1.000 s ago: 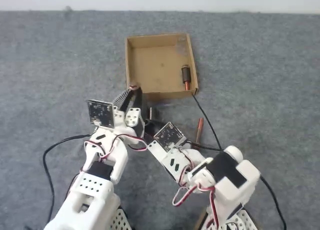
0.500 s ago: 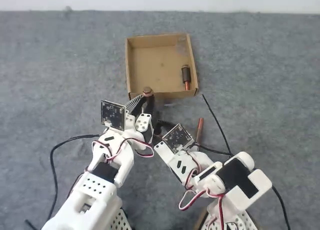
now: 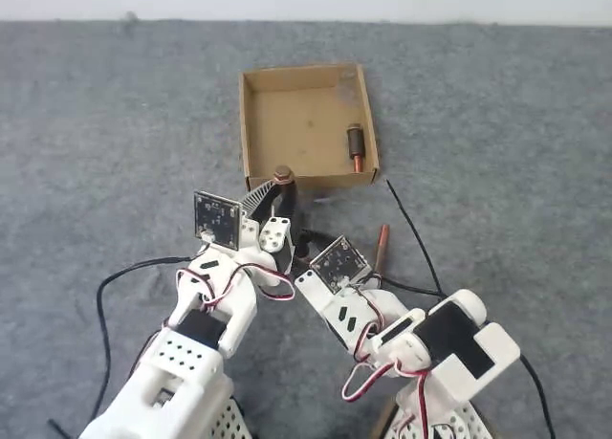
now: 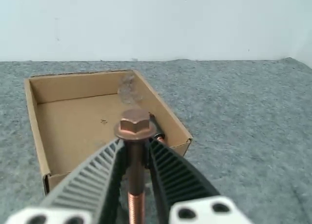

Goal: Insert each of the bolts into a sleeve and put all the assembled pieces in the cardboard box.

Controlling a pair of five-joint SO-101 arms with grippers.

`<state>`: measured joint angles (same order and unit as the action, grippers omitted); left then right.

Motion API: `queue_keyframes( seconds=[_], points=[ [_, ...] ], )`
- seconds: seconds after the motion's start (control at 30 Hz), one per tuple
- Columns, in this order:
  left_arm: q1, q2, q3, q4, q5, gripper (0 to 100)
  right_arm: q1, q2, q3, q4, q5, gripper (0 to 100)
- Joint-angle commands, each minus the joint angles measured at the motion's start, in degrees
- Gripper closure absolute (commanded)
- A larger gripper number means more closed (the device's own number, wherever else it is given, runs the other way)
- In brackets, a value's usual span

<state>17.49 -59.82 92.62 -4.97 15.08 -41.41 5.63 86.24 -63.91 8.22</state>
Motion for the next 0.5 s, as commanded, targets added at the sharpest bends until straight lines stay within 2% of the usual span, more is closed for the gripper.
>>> queue_keyframes(
  seconds=[0.0, 0.2, 0.47],
  points=[
    [0.3, -1.8, -0.5, -0.4, -0.5, 99, 0.8, -3.1, -0.3, -1.0, 0.7, 99.2],
    [0.3, -8.9, 3.7, -1.2, -0.4, 99, 0.8, -3.1, -0.5, -0.8, 0.6, 99.2],
    [2.7, -25.8, 4.3, 17.5, -0.3, 99, 0.7, -2.9, -0.4, -1.1, 0.6, 99.2]
  ],
)
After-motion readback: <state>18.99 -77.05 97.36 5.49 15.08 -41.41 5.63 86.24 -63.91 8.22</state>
